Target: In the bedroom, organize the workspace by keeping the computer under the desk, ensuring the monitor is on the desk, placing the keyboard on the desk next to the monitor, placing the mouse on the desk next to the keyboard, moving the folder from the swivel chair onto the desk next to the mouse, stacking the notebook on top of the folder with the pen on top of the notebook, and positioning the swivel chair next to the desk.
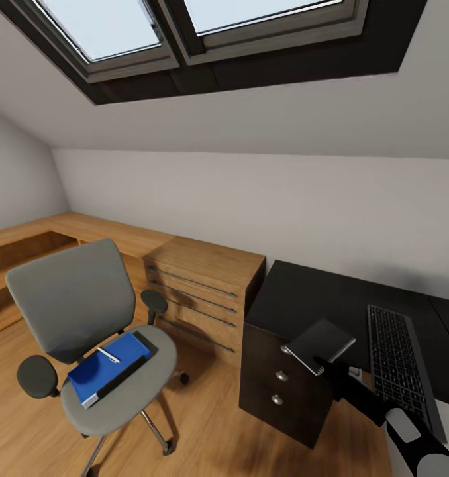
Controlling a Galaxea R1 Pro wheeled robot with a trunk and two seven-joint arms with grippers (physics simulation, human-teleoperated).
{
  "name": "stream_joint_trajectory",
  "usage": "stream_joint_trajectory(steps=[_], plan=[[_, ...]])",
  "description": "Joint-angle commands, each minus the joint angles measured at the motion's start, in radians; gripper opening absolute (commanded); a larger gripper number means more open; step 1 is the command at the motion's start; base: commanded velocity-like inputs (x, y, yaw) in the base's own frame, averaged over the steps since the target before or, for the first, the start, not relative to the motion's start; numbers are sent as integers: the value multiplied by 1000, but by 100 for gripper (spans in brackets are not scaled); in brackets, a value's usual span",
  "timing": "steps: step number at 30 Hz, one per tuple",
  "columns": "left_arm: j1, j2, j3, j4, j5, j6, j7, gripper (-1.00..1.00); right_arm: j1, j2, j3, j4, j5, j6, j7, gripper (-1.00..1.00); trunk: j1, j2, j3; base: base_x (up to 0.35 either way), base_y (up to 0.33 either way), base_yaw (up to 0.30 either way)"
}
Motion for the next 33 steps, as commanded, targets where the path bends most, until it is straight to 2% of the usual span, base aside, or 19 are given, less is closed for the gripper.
stream_joint_trajectory(steps=[1,8,33], plan=[[-1,-1,6,0,-7,-3,3,100,-1,0,-4,1,-1,5,2,-100,4,-8,-4,0,0,0],[-1,0,6,0,-7,-2,3,100,-1,0,-4,1,-1,5,2,-100,31,-57,-26,0,0,0],[-1,0,8,0,-7,-1,3,100,-1,1,-6,1,-1,4,2,-100,31,-57,-26,0,0,0]])
